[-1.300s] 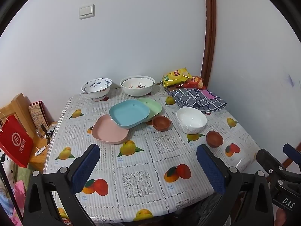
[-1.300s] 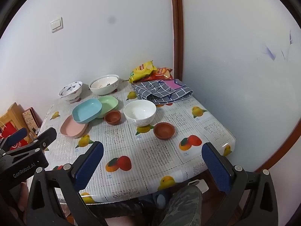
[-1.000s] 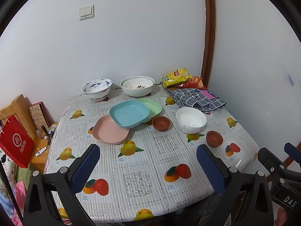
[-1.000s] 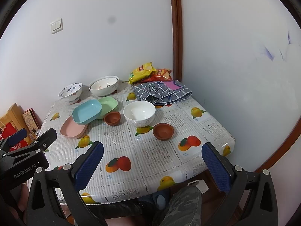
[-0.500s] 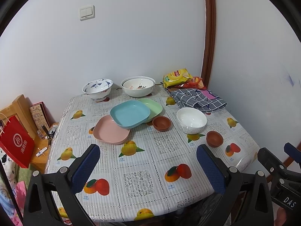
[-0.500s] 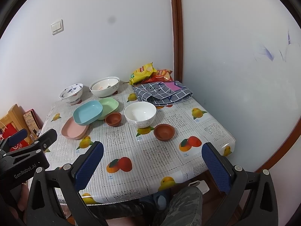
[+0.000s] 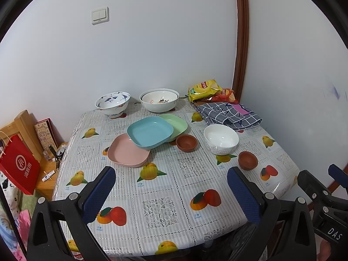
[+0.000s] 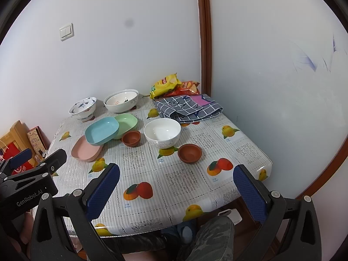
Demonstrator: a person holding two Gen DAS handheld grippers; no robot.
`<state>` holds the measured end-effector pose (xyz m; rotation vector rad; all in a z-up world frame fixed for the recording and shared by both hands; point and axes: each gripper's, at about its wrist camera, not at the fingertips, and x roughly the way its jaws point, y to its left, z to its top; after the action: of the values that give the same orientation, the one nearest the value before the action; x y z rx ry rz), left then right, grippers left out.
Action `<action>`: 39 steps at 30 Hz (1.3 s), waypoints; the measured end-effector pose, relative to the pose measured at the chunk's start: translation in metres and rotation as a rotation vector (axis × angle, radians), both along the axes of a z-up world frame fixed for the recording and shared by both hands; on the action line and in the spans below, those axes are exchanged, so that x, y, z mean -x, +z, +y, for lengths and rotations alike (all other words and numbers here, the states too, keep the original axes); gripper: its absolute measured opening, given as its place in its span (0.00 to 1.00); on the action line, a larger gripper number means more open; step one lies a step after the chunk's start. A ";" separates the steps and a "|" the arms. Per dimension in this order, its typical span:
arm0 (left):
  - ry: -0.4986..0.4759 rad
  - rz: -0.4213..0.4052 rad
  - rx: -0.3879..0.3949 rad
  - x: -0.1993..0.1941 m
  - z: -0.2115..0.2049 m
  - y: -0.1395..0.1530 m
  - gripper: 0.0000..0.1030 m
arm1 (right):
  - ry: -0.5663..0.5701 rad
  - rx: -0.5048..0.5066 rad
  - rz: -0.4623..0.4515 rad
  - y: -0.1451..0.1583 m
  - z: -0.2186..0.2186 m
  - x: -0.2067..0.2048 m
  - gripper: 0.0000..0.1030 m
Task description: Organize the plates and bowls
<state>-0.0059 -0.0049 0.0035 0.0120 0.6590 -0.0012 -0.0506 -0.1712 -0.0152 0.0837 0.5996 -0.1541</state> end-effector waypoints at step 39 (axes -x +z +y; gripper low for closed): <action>-0.014 0.000 -0.003 -0.007 -0.004 0.004 1.00 | -0.010 0.014 -0.005 0.004 0.001 -0.002 1.00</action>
<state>0.0012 -0.0087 0.0079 0.0194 0.6585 -0.0139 -0.0489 -0.1706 -0.0114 0.0740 0.5929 -0.1676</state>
